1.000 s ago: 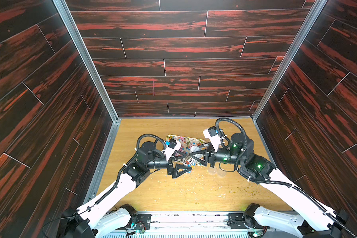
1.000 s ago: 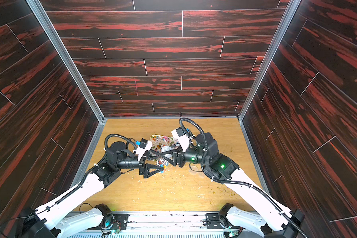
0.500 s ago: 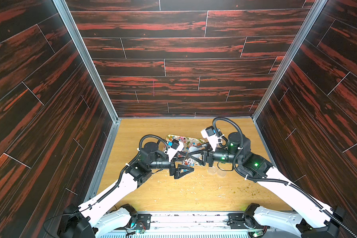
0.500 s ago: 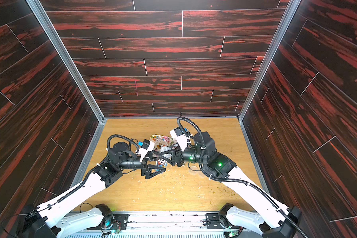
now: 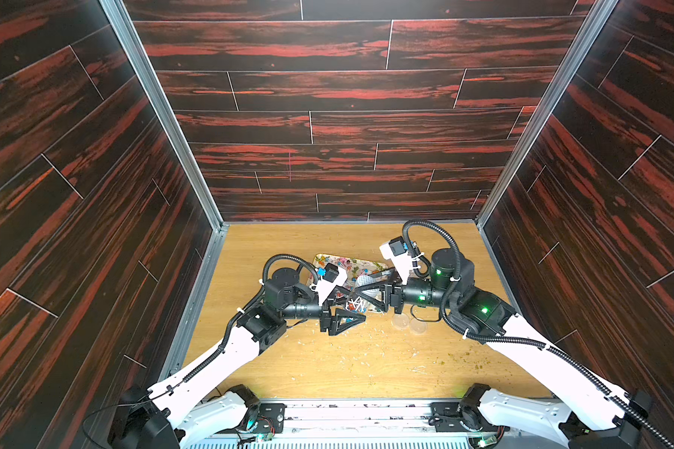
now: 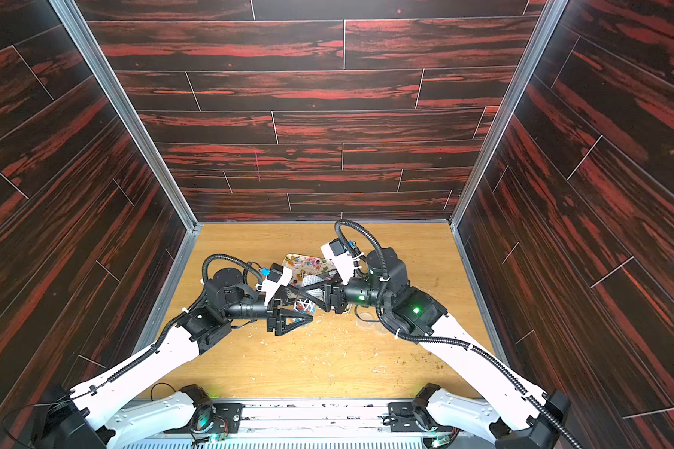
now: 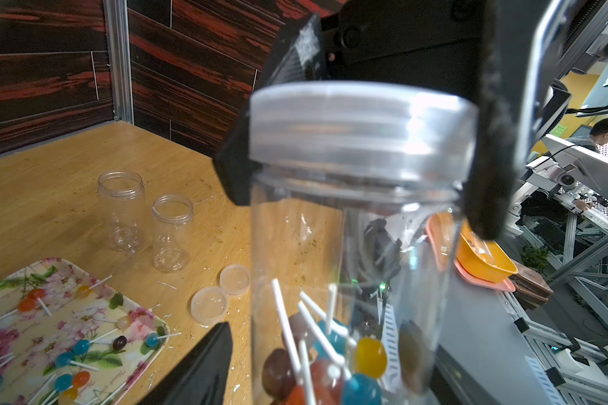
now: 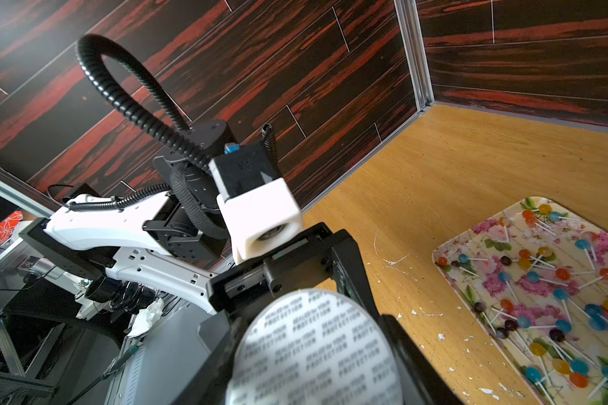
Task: Pour the candies out of the jar
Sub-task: Pick up the jar from the center of the board.
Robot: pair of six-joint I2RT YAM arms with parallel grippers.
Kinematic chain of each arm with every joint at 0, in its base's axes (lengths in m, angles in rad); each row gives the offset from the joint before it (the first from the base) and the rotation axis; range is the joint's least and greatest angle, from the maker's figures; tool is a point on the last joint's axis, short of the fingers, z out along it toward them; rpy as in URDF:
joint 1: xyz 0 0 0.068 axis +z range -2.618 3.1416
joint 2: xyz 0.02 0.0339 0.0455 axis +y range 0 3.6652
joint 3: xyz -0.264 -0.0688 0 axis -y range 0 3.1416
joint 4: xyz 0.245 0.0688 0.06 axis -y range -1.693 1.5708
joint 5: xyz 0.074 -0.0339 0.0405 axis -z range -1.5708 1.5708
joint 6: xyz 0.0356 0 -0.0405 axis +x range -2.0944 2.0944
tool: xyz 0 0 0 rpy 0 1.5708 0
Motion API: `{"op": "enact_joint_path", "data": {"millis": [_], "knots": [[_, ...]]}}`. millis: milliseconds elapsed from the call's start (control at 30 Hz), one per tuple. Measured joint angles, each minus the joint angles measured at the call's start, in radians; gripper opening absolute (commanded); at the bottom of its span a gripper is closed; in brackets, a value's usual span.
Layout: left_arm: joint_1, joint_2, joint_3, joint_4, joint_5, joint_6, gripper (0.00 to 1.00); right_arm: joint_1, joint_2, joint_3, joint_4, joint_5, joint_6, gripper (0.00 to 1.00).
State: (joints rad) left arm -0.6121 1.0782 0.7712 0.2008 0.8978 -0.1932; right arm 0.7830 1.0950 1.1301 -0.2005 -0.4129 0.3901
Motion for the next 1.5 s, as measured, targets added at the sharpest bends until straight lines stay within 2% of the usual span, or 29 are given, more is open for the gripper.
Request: {"op": "enact_joint_path", "data": {"millis": [100,367,500,633,833,1067,1300,1367,1500], "knots": [[-0.001,0.0,0.002,-0.008,0.005,0.011,0.65,0.0,0.003,0.0,0.0,-0.002,0.003,0.41],[-0.003,0.0,0.017,-0.029,0.005,0.037,0.56,0.0,0.012,0.0,0.009,-0.007,0.016,0.41],[-0.003,0.0,0.018,-0.031,0.005,0.038,0.48,-0.001,0.012,0.0,0.011,-0.007,0.018,0.41],[-0.003,0.0,0.019,-0.031,0.005,0.037,0.47,-0.001,0.013,0.0,0.013,-0.007,0.019,0.43],[-0.005,0.0,0.018,-0.033,0.003,0.037,0.46,-0.002,0.016,0.0,0.015,-0.01,0.018,0.52],[-0.005,0.0,0.018,-0.033,-0.014,0.037,0.44,-0.003,0.022,0.0,0.018,-0.017,0.021,0.69],[-0.006,0.0,0.018,-0.033,-0.042,0.036,0.42,-0.003,0.032,0.006,0.026,-0.029,0.024,0.8],[-0.006,0.0,0.018,-0.034,-0.053,0.037,0.42,-0.003,0.032,0.009,0.023,-0.029,0.025,0.86],[-0.006,-0.006,0.016,-0.037,-0.076,0.04,0.42,-0.003,0.031,0.035,-0.014,-0.015,0.025,0.87]]}}
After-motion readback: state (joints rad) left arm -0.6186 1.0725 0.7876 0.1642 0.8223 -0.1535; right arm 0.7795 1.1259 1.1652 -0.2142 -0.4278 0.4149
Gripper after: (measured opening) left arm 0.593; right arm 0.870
